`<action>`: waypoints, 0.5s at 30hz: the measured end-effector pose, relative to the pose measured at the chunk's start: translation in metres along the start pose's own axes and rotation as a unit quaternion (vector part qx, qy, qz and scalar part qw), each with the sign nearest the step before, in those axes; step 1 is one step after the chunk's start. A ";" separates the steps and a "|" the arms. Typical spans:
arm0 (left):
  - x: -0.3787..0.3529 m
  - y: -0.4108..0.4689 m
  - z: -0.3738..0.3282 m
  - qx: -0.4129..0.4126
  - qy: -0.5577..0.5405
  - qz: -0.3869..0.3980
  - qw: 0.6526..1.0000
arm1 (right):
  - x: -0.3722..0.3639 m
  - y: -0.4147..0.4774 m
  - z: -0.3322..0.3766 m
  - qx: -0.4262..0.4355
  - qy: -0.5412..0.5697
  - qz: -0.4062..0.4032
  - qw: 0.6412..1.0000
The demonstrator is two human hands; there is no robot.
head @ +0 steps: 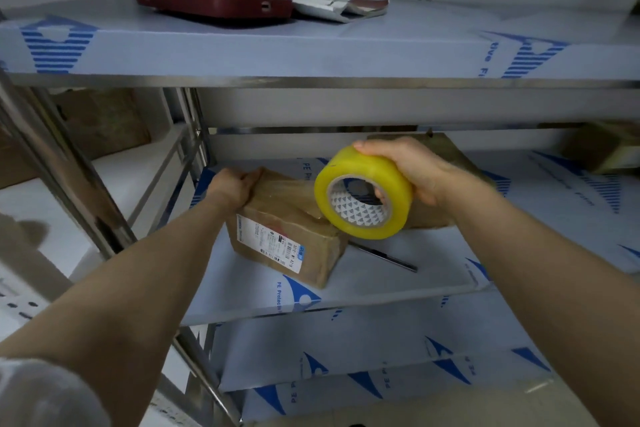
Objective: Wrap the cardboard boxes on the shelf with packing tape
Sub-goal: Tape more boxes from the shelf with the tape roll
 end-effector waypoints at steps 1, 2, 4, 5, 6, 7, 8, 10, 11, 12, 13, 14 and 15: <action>0.000 0.000 -0.001 -0.005 0.008 0.000 1.000 | 0.007 -0.004 0.000 -0.008 -0.039 -0.002 0.999; 0.001 0.000 -0.002 -0.007 0.014 0.001 1.000 | 0.014 -0.009 -0.001 -0.015 -0.087 -0.001 0.996; 0.001 -0.001 -0.004 -0.010 0.016 0.001 1.000 | 0.026 -0.018 -0.007 -0.028 -0.179 0.004 0.983; 0.001 -0.001 -0.005 -0.011 0.016 0.002 1.000 | 0.030 -0.021 -0.012 -0.037 -0.204 0.006 0.978; 0.002 -0.002 -0.005 -0.013 0.016 0.003 1.000 | 0.031 -0.025 -0.016 -0.043 -0.216 0.008 0.975; 0.001 -0.003 -0.005 -0.015 0.017 0.004 1.000 | 0.032 -0.027 -0.019 -0.049 -0.220 0.007 0.974; 0.001 -0.004 -0.005 -0.018 0.018 0.004 1.000 | 0.031 -0.029 -0.023 -0.052 -0.222 0.004 0.974; 0.002 -0.006 -0.007 -0.022 0.015 0.001 1.000 | 0.027 -0.029 -0.030 -0.054 -0.225 -0.010 0.973; 0.002 -0.006 -0.007 -0.021 0.014 0.002 1.000 | 0.025 -0.029 -0.033 -0.055 -0.225 -0.017 0.973; 0.002 -0.007 -0.008 -0.019 0.013 0.004 1.000 | 0.024 -0.029 -0.036 -0.057 -0.225 -0.022 0.972; 0.002 -0.007 -0.008 -0.016 0.012 0.005 1.000 | 0.023 -0.029 -0.038 -0.059 -0.225 -0.026 0.972; 0.002 -0.007 -0.008 -0.013 0.010 0.006 1.000 | 0.022 -0.030 -0.041 -0.059 -0.224 -0.029 0.972; 0.003 -0.008 -0.008 -0.008 0.008 0.006 1.000 | 0.021 -0.030 -0.043 -0.059 -0.222 -0.031 0.973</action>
Point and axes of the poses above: each hand's wrist, its own y-axis towards the middle knuckle, its own x-axis out of the back of the hand, z = x × y, the point moved 4 cm from there along y, towards the middle knuckle, and after that the axes turned 1 degree about y, right-handed, at the moved point
